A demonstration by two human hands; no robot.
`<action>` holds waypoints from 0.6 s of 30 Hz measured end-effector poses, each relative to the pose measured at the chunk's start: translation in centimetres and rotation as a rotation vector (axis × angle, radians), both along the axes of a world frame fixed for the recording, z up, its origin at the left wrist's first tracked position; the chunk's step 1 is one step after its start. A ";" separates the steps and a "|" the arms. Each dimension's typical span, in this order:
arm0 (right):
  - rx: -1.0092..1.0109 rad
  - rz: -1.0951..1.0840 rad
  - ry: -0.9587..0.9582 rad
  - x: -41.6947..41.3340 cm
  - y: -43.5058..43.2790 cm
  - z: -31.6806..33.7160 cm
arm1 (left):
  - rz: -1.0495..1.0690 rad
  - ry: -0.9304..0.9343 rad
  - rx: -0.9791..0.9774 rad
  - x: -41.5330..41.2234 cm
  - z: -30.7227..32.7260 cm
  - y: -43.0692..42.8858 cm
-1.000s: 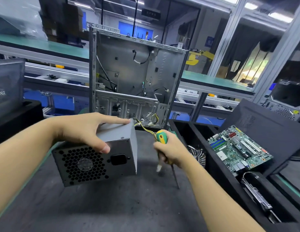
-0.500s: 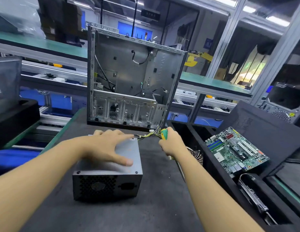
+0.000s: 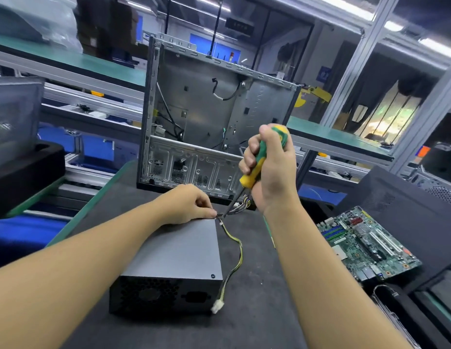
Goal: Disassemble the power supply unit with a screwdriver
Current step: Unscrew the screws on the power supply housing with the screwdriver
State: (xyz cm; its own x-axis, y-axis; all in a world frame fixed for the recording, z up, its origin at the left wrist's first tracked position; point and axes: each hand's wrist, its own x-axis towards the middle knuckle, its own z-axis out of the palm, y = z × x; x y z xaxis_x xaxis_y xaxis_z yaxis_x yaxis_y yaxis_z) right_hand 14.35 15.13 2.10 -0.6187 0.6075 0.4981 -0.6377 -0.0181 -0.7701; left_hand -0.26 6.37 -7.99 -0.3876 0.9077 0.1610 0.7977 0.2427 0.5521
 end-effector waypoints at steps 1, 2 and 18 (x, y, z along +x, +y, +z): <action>0.010 -0.008 0.013 -0.4 -0.1 0.1 | 0.023 0.020 -0.023 -0.2 -0.1 0.5; 0.019 -0.019 0.019 -0.8 -0.2 0.2 | 0.052 0.038 -0.055 -0.5 -0.3 1.0; -0.032 -0.066 -0.059 -4.9 1.2 -3.2 | -0.003 -0.206 0.087 -0.6 0.1 -0.3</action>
State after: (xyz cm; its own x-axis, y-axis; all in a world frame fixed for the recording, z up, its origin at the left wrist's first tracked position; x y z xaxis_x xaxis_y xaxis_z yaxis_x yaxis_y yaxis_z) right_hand 9.47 16.37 -1.05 -0.6045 0.6629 0.4418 -0.5921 -0.0028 -0.8059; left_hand -0.88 6.06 -7.91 -0.4179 0.8950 0.1562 0.6662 0.1849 0.7225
